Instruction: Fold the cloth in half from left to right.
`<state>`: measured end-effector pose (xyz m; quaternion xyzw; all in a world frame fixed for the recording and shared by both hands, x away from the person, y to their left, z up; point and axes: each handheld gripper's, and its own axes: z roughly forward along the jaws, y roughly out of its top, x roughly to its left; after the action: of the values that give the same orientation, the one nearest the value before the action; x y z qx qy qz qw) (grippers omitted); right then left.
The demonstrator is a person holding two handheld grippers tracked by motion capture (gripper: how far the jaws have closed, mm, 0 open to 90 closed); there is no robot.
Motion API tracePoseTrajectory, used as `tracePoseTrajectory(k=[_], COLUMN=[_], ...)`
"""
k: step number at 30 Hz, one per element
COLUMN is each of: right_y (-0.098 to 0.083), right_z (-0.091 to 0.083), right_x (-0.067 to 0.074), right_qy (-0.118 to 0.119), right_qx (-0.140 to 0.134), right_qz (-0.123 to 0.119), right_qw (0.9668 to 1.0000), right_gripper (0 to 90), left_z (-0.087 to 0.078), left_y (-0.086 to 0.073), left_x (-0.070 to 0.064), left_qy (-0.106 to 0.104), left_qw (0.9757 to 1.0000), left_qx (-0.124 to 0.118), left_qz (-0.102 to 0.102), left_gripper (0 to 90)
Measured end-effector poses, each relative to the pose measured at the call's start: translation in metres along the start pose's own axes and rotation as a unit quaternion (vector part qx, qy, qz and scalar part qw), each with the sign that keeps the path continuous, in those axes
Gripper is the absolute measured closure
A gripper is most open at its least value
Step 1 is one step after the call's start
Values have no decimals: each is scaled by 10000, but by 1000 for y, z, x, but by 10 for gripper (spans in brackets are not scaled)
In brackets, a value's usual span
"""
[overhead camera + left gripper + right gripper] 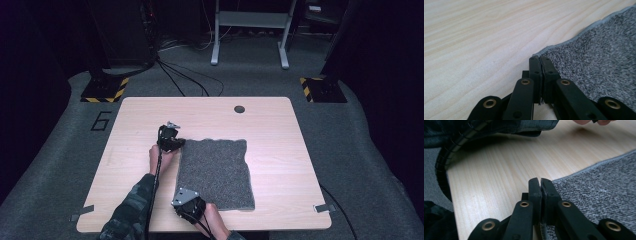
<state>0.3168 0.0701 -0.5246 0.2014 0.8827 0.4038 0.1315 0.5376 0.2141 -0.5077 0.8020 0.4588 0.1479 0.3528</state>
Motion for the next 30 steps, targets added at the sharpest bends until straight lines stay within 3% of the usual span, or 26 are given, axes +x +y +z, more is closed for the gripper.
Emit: tracePoseTrajectory(k=[7, 13, 20, 25, 27, 30], right_y=[3, 10, 30, 43, 46, 53], right_z=[-22, -34, -42, -49, -53, -58], right_x=[-2, 0, 0, 2, 3, 4], right_qy=[-43, -80, -110, -148, -165, -179], right_qx=[-356, -597, -888, -1138, -1211, -1317], right_qz=[180, 110, 44, -56, -67, -131], right_qw=[9992, 9981, 9960, 9934, 9925, 9910], right_gripper=[873, 873, 873, 873, 873, 873], left_z=[-13, -21, -38, -64, -70, -79], left_y=[5, 11, 17, 29, 34, 41], left_x=[-2, 0, 8, 8, 6, 5], left_qy=[6, 54, 264, 448, 488, 533], left_qw=[9998, 9996, 9991, 9967, 9963, 9952], left_qx=[-181, -245, -315, -623, -581, -718], left_qz=[92, 121, 133, 258, 409, 408], left_gripper=[881, 882, 883, 883, 884, 884])
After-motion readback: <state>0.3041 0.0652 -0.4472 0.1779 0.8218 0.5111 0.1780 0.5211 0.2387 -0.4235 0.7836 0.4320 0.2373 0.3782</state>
